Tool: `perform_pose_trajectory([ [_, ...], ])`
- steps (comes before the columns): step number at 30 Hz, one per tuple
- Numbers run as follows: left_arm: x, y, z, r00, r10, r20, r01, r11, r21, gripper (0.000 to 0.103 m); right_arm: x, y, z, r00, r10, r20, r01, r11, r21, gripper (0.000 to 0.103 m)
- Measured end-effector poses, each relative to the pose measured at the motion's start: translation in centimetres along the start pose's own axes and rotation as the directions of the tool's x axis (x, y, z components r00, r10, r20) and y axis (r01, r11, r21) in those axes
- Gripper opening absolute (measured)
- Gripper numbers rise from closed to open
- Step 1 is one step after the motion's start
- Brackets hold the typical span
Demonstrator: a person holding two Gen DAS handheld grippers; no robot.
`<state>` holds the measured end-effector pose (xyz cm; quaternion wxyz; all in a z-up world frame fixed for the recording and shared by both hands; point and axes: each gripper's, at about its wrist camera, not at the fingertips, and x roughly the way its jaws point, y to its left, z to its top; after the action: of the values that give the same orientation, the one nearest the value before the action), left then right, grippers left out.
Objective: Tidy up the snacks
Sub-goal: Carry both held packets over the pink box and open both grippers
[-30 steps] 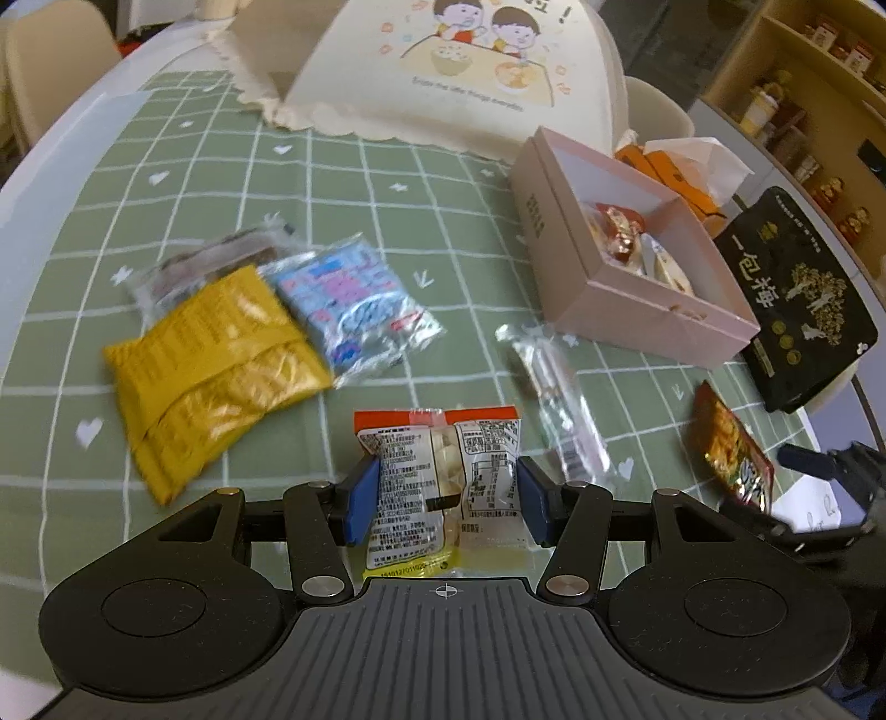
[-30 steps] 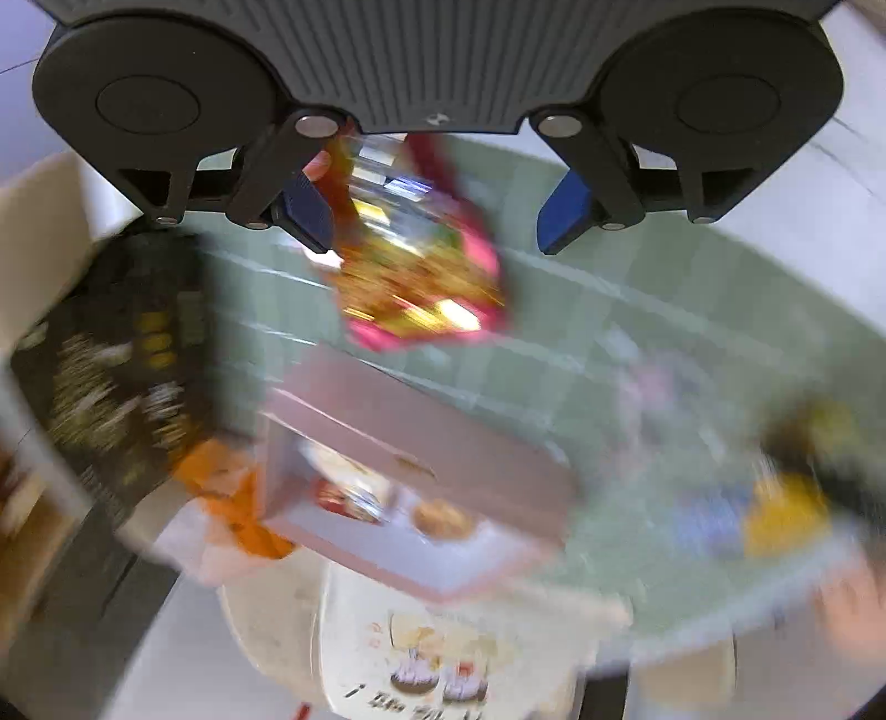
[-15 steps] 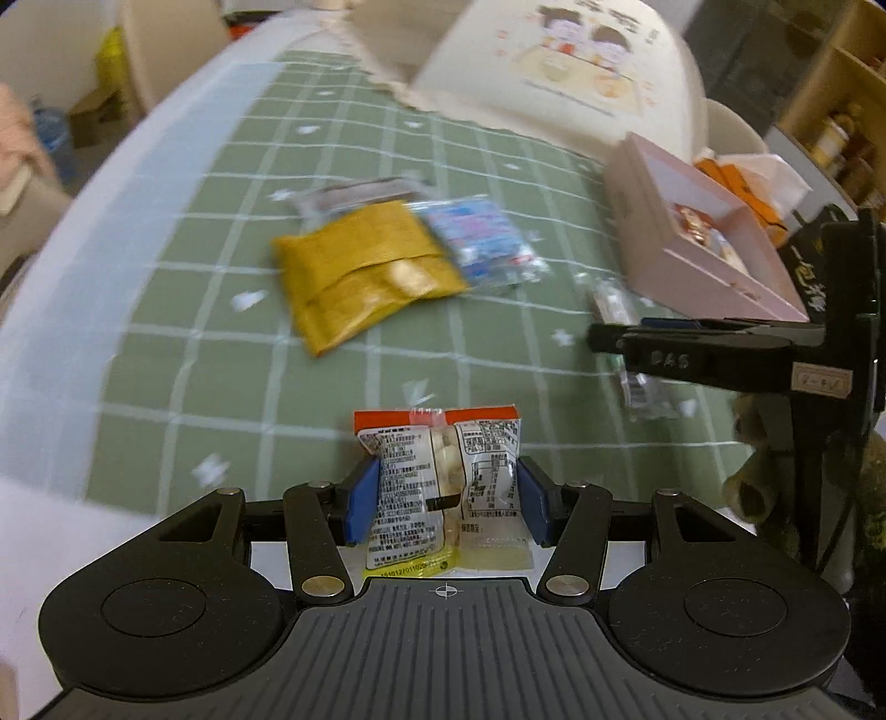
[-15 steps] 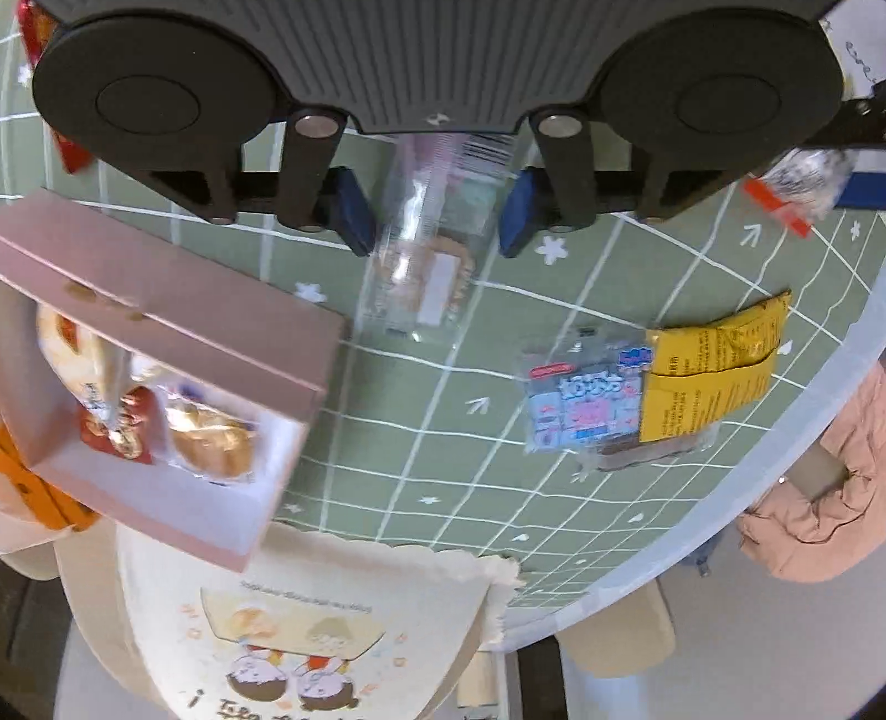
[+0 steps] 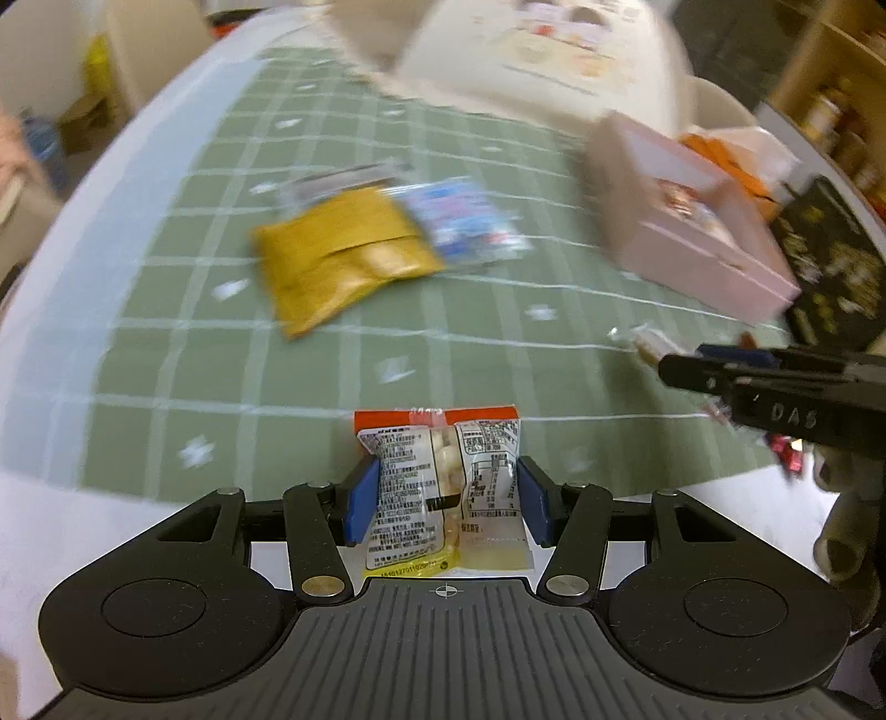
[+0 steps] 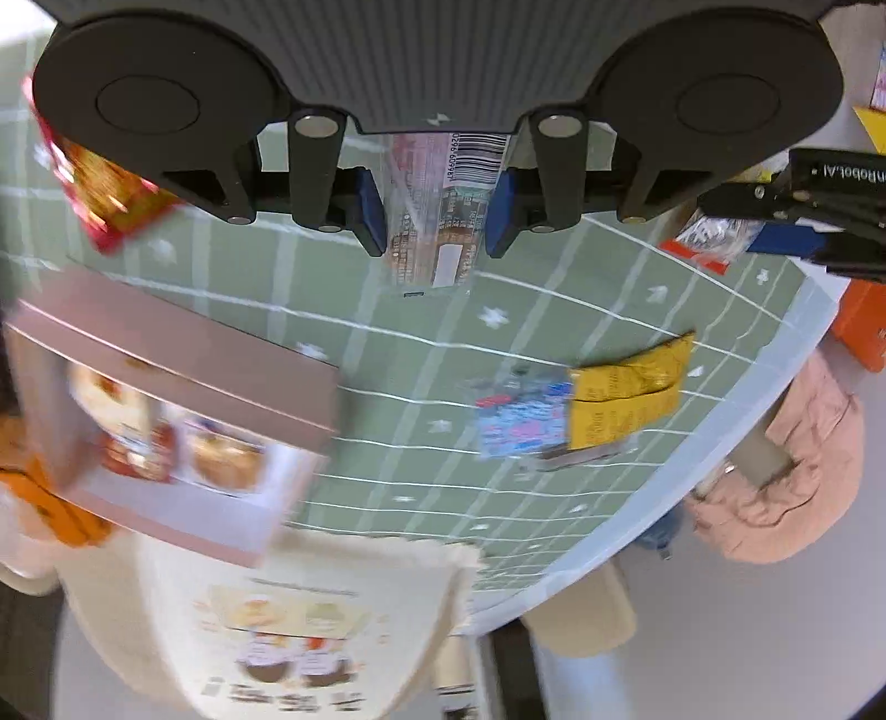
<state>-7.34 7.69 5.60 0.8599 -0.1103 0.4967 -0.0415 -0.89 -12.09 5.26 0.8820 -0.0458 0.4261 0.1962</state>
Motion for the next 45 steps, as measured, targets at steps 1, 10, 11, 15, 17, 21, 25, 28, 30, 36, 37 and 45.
perform_pose_trajectory([
  [1,0.1,-0.8,0.3,1.000,-0.019,-0.001,0.019,0.999,0.025,0.058,-0.6,-0.7,-0.5,1.000,-0.021,0.004,0.021,1.000,0.020,0.039],
  [10,-2.1,-9.2,5.7,0.952,-0.305,0.037,0.291,0.933,0.213,0.058,-6.3,-5.5,-2.8,0.975,-0.207,0.083,0.190,0.966,0.176,0.039],
  [11,-3.1,-10.2,7.1,0.940,-0.333,0.071,0.308,0.920,0.244,0.058,-7.1,-5.8,-2.9,0.970,-0.223,0.100,0.201,0.960,0.193,0.039],
  [15,-6.4,-13.9,13.6,0.882,-0.406,0.240,0.302,0.877,0.373,0.058,-9.1,-6.8,-2.9,0.951,-0.271,0.145,0.231,0.942,0.242,0.039],
  [17,-5.7,-15.4,16.2,0.860,-0.434,0.267,0.312,0.862,0.398,0.058,-9.3,-7.0,-2.9,0.946,-0.285,0.153,0.237,0.933,0.272,0.039],
  [21,1.3,-17.2,20.2,0.870,-0.437,0.227,0.351,0.873,0.338,0.058,-9.2,-6.5,-2.9,0.943,-0.295,0.156,0.240,0.924,0.298,0.039],
  [25,11.2,-17.7,20.1,0.939,-0.342,0.037,0.315,0.897,0.310,0.058,-8.5,-6.2,-2.9,0.942,-0.302,0.143,0.249,0.920,0.303,0.039],
  [28,15.4,-17.8,18.6,0.970,-0.242,-0.019,0.231,0.897,0.376,0.057,-8.0,-6.5,-2.5,0.943,-0.313,0.110,0.267,0.913,0.310,0.039],
  [30,14.3,-16.8,18.4,0.953,-0.290,0.085,0.243,0.902,0.356,0.057,-7.8,-7.1,-2.0,0.944,-0.316,0.093,0.273,0.910,0.313,0.039],
  [36,9.8,-10.2,19.5,0.891,-0.413,0.189,0.387,0.908,0.160,0.057,-7.7,-9.9,3.9,0.953,-0.259,0.161,0.203,0.933,0.297,0.039],
  [37,9.5,-9.4,19.8,0.892,-0.410,0.190,0.385,0.910,0.157,0.057,-7.4,-10.6,5.5,0.951,-0.248,0.185,0.188,0.938,0.290,0.039],
  [45,5.1,1.8,16.9,0.943,-0.175,0.281,0.189,0.982,-0.022,0.057,-1.9,-15.3,14.9,0.959,-0.244,0.145,0.184,0.923,0.339,0.061],
])
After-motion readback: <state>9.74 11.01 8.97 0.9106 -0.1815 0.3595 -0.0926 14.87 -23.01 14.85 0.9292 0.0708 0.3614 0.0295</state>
